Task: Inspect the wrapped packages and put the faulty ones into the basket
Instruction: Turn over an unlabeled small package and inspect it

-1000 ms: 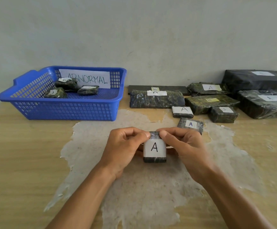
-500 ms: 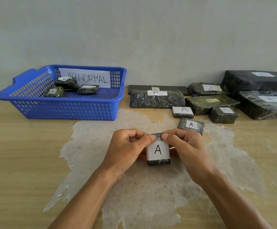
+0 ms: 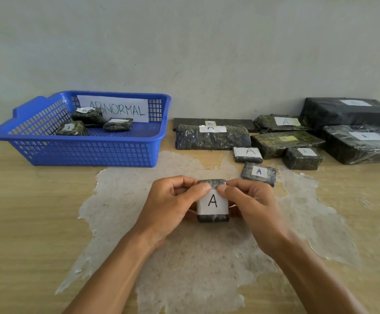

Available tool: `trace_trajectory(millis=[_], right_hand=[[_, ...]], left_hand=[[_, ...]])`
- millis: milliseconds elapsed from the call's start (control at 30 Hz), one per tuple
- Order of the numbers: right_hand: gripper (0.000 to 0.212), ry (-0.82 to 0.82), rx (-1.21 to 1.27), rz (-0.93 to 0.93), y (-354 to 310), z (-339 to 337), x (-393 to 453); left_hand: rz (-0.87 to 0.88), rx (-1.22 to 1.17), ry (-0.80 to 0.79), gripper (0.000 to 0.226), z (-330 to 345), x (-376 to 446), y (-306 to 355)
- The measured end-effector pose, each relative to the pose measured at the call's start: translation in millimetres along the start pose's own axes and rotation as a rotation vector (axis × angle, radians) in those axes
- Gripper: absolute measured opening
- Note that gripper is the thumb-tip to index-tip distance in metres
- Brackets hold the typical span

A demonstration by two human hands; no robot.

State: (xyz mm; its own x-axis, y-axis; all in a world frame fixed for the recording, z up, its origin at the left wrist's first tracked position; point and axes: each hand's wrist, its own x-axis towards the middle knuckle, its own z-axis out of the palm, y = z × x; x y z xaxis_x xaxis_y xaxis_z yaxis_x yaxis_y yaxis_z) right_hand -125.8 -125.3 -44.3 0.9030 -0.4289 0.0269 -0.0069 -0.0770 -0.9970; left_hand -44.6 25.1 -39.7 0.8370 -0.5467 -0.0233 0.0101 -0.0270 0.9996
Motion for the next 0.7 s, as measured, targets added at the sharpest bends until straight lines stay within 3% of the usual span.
trace_trajectory(millis=[167,400,533,700], right_hand=[[0.021,0.095,0.038,0.009,2.0,-2.9,2.9],[0.015,-0.046,0.103,0.017,-0.9,-6.3,0.8],[0.034,-0.127,0.041,0.021,-1.6,-8.0,0.7],[0.044,-0.12,0.042,0.002,0.4,-5.9,1.7]], left_hand=[[-0.071,-0.023,-0.158,0.027,-8.5,0.2,-0.4],[-0.009,-0.047,-0.037,0.018,-7.0,0.8,-2.1],[0.021,-0.046,0.023,0.017,-11.7,3.6,-1.9],[0.021,-0.028,0.026,0.017,-12.1,3.9,-2.3]])
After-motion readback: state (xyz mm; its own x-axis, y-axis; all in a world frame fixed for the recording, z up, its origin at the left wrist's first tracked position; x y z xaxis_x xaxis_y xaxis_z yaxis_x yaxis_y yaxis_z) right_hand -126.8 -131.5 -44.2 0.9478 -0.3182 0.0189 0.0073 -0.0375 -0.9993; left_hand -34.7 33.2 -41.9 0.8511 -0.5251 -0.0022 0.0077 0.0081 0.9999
